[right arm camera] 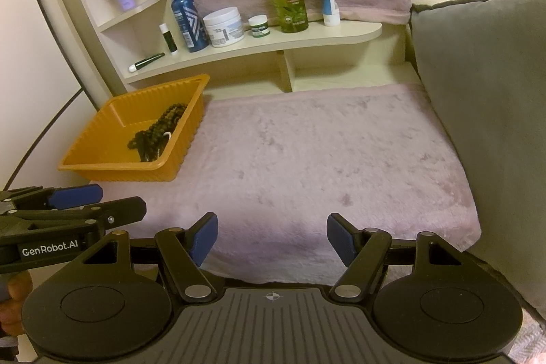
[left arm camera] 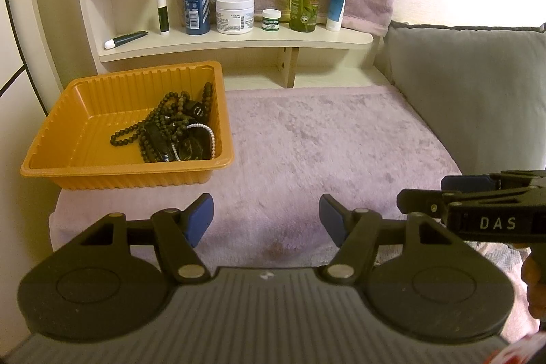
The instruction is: Organize jewelry
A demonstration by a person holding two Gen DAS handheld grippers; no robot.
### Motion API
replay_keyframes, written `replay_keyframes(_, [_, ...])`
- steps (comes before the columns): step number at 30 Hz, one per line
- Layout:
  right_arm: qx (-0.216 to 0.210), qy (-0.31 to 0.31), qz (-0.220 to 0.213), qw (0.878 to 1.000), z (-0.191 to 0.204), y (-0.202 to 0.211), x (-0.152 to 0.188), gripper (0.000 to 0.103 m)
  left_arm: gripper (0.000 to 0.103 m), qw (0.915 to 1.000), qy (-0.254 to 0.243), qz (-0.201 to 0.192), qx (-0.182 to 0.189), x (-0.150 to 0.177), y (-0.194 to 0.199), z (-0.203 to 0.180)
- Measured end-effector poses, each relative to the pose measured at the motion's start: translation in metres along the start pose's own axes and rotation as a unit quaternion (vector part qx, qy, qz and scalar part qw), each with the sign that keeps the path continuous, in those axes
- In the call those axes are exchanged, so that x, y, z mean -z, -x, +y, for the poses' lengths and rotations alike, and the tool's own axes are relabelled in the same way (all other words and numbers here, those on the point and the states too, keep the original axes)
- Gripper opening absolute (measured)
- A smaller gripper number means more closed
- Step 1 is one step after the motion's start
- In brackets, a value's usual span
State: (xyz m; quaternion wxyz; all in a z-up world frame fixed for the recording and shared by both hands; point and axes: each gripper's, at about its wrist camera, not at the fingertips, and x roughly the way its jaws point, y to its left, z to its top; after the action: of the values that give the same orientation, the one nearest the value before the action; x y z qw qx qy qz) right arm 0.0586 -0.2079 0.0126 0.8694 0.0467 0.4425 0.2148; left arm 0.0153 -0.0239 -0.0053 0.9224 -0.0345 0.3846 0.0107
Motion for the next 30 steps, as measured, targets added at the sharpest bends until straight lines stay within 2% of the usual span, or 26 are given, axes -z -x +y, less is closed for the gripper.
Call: replay_keyframes(30, [0.000,0.000,-0.002,1.000,0.0033,-0.0010,0.0005,0.071,0.066,1.0000,-0.002,-0.004,0.001,-0.0033,0.0005,0.0023])
